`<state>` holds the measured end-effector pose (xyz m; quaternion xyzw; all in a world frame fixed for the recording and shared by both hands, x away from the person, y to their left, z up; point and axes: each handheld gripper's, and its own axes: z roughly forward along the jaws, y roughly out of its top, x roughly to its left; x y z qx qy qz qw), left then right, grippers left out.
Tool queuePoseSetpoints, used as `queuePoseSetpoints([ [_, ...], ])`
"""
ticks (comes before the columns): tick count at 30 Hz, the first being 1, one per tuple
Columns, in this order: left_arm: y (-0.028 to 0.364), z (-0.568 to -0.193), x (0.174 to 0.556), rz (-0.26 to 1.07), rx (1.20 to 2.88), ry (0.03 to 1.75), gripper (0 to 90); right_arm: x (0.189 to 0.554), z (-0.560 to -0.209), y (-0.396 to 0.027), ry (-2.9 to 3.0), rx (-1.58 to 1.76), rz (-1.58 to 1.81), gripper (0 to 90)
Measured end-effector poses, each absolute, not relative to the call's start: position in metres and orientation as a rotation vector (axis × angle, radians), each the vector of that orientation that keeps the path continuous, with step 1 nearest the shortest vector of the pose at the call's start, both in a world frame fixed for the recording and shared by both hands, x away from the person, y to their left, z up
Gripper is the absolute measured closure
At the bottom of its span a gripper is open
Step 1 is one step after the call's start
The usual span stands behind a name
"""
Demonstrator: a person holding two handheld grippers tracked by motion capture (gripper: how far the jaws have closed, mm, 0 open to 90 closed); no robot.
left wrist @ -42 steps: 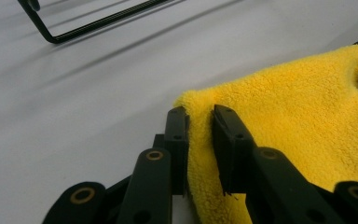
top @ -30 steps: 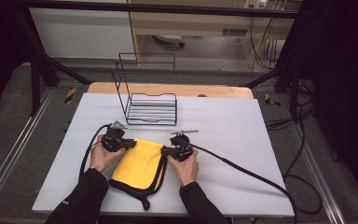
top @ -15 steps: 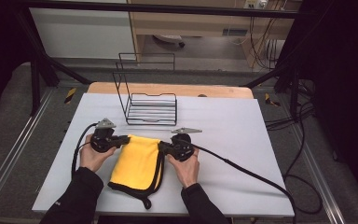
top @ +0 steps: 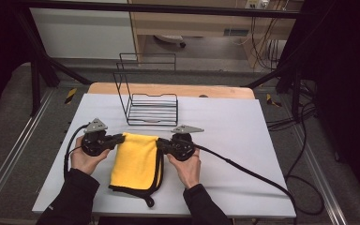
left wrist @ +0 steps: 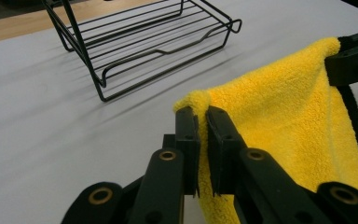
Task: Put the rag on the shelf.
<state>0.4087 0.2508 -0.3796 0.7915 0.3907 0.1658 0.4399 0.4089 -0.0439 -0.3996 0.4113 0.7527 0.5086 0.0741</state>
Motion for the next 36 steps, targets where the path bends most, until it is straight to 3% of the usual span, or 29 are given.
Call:
queuePoseSetpoints([
  [36,0.243,-0.326,0.374,0.613,1.721,0.852,83.3,0.394,-0.328,-0.058,2.088,0.919,1.612,78.2],
])
